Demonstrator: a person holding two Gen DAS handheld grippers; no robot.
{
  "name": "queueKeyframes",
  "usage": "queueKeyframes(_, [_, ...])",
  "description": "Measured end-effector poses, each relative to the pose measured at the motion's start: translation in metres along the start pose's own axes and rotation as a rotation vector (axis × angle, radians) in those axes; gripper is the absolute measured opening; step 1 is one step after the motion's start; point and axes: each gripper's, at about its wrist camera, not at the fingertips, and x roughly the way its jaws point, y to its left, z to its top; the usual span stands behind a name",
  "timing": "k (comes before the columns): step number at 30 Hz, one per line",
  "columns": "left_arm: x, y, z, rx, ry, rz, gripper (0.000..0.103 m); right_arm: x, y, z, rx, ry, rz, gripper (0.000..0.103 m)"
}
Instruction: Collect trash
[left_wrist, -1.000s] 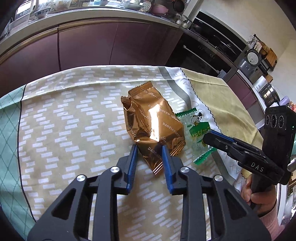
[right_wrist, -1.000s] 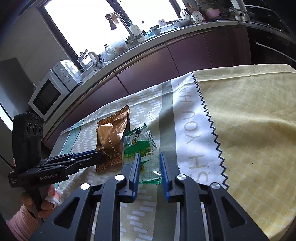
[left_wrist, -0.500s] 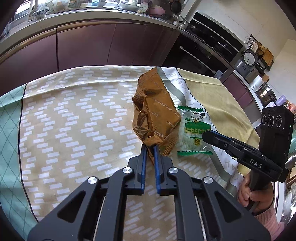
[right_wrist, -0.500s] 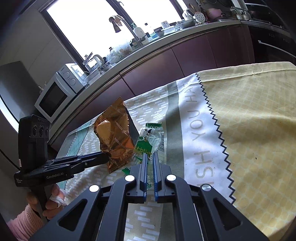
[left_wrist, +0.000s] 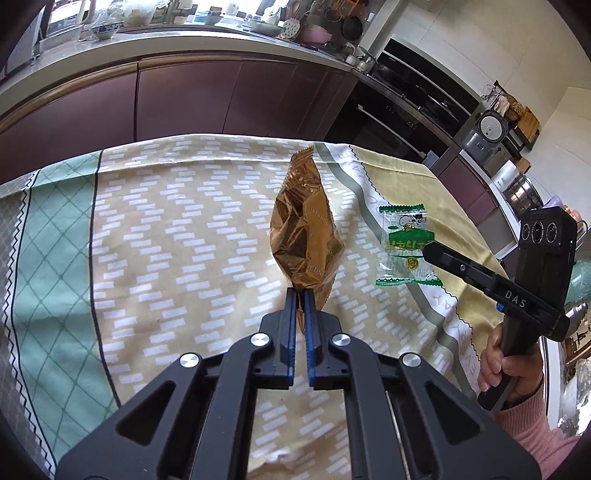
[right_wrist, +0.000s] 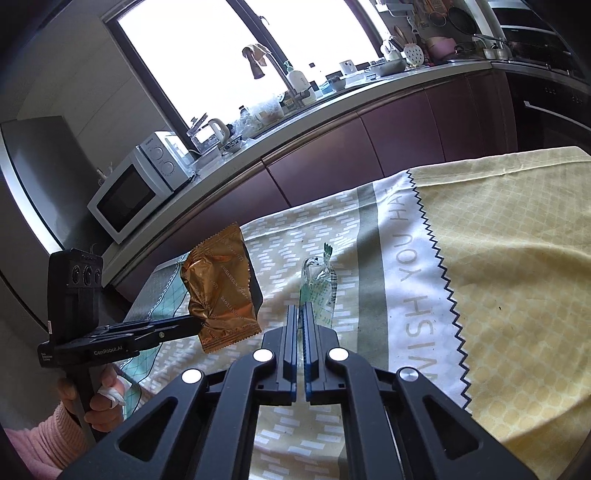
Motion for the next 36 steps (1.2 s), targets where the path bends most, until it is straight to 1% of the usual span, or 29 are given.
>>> queueKeyframes(9, [-0.065, 0.014, -0.042, -0.025, -0.055, -0.005, 0.005, -0.009, 0.035, -0.008, -0.056, -0.007, 0.057, 0.002])
queueKeyframes(12, [-0.086, 0.022, -0.059, -0.036, -0.064, -0.008, 0.005, -0.008, 0.048, -0.012, -0.085, -0.003, 0.047, 0.002])
queueKeyframes(14, [-0.096, 0.030, -0.069, -0.050, -0.063, -0.009, 0.005, -0.006, 0.050, -0.015, -0.081, 0.000, 0.038, 0.003])
queueKeyframes(17, [-0.105, 0.038, -0.081, -0.073, -0.060, -0.023, 0.005, -0.006, 0.046, -0.020, -0.059, -0.002, -0.004, 0.011])
queueKeyframes(18, [-0.108, 0.040, -0.086, -0.079, -0.056, -0.030, 0.005, -0.006, 0.042, -0.022, -0.041, -0.003, -0.007, 0.019])
queueKeyframes(19, [-0.107, 0.040, -0.089, -0.080, -0.050, -0.030, 0.005, -0.007, 0.039, -0.023, -0.030, -0.006, -0.018, 0.022])
queueKeyframes(21, [-0.107, 0.043, -0.095, -0.079, -0.036, -0.029, 0.005, -0.011, 0.034, -0.025, -0.024, -0.019, -0.056, 0.023])
queueKeyframes(23, [-0.104, 0.046, -0.099, -0.074, -0.016, -0.031, 0.005, -0.016, 0.028, -0.028, -0.009, -0.030, -0.073, 0.029])
queueKeyframes(25, [-0.104, 0.050, -0.102, -0.070, -0.015, -0.010, 0.008, -0.021, 0.022, -0.030, -0.007, -0.037, -0.116, 0.045])
queueKeyframes(26, [-0.101, 0.048, -0.098, -0.071, -0.015, -0.008, 0.011, -0.022, 0.019, -0.032, 0.000, -0.034, -0.132, 0.049])
queueKeyframes(27, [-0.101, 0.050, -0.096, -0.070, -0.015, -0.008, 0.018, -0.022, 0.016, -0.034, 0.010, -0.031, -0.141, 0.051])
queueKeyframes(28, [-0.102, 0.051, -0.095, -0.068, -0.021, 0.004, 0.022, -0.022, 0.012, -0.035, 0.016, -0.023, -0.156, 0.052])
queueKeyframes(29, [-0.103, 0.052, -0.094, -0.066, -0.027, 0.022, 0.030, -0.020, 0.009, -0.037, 0.020, -0.012, -0.169, 0.053])
queueKeyframes(30, [-0.103, 0.053, -0.092, -0.066, -0.031, 0.034, 0.038, -0.017, 0.007, -0.039, 0.029, 0.005, -0.170, 0.058])
queueKeyframes(31, [-0.103, 0.054, -0.090, -0.068, -0.033, 0.037, 0.038, -0.014, 0.004, -0.042, 0.042, 0.024, -0.170, 0.061])
queueKeyframes(33, [-0.102, 0.058, -0.086, -0.073, -0.029, 0.039, 0.039, -0.008, 0.001, -0.046, 0.049, 0.041, -0.170, 0.061])
queueKeyframes(35, [-0.099, 0.059, -0.082, -0.078, -0.023, 0.048, 0.045, -0.004, 0.002, -0.048, 0.052, 0.051, -0.164, 0.061])
queueKeyframes(36, [-0.096, 0.060, -0.080, -0.082, -0.020, 0.057, 0.045, -0.002, 0.002, -0.048, 0.054, 0.057, -0.157, 0.061])
